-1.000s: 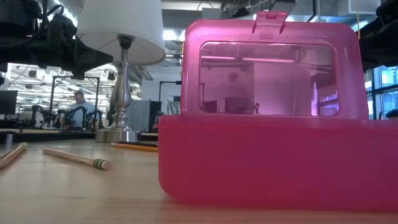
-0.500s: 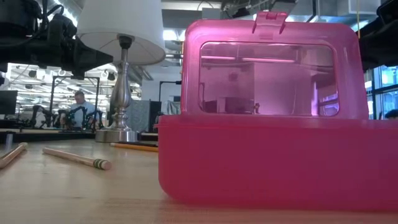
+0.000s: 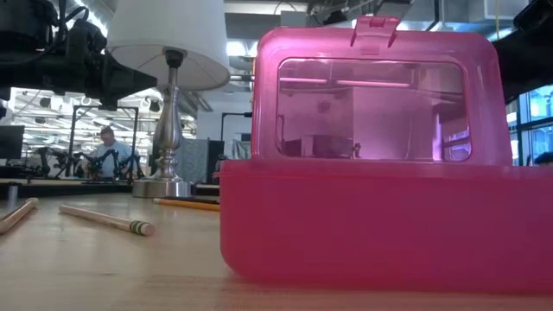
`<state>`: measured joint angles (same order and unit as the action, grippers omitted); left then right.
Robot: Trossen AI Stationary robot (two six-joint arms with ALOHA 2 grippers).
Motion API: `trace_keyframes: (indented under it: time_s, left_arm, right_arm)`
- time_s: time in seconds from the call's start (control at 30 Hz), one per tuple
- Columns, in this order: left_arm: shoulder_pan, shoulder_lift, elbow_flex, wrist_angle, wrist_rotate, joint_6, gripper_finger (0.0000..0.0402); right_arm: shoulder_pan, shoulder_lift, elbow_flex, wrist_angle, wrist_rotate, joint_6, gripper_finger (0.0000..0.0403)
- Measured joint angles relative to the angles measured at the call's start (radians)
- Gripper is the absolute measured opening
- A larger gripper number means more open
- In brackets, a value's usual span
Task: Pick & place school supplies into a supply box
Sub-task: Put the transparent pen into the pink supply box
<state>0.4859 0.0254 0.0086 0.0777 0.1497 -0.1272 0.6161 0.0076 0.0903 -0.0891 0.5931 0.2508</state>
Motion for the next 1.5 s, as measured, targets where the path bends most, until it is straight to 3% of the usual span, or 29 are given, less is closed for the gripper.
trace_keyframes:
  time_s: [0.2,0.4,0.57,0.7,0.8,0.9,1.23,1.5]
  left_arm:
    - [0.000,0.000,0.000,0.000,0.000,0.001,0.0012]
    - [0.000,0.000,0.000,0.000,0.000,0.001,0.0008]
    - [0.000,0.000,0.000,0.000,0.000,0.001,0.0010]
    - [0.000,0.000,0.000,0.000,0.000,0.001,0.0013]
    - [0.000,0.000,0.000,0.000,0.000,0.001,0.0012]
    - [0.000,0.000,0.000,0.000,0.000,0.002,0.0010]
    - [0.000,0.000,0.000,0.001,-0.002,0.001,0.0010]
    - [0.000,0.000,0.000,0.001,-0.002,0.001,0.0011]
  right_arm:
    - [0.000,0.091,0.141,-0.144,0.060,-0.001,0.0125]
    - [-0.016,0.322,0.374,-0.497,0.095,0.282,0.0125]
    - [-0.061,0.548,0.548,-0.815,-0.012,0.571,0.0125]
    - [-0.110,0.711,0.595,-0.981,-0.163,0.745,0.0125]
    - [-0.143,0.806,0.587,-0.986,-0.293,0.776,0.0125]
    - [-0.169,0.898,0.574,-0.973,-0.356,0.821,0.0125]
    - [-0.242,1.119,0.574,-0.977,-0.415,0.792,0.0125]
    - [-0.256,1.196,0.574,-0.975,-0.437,0.691,0.0125]
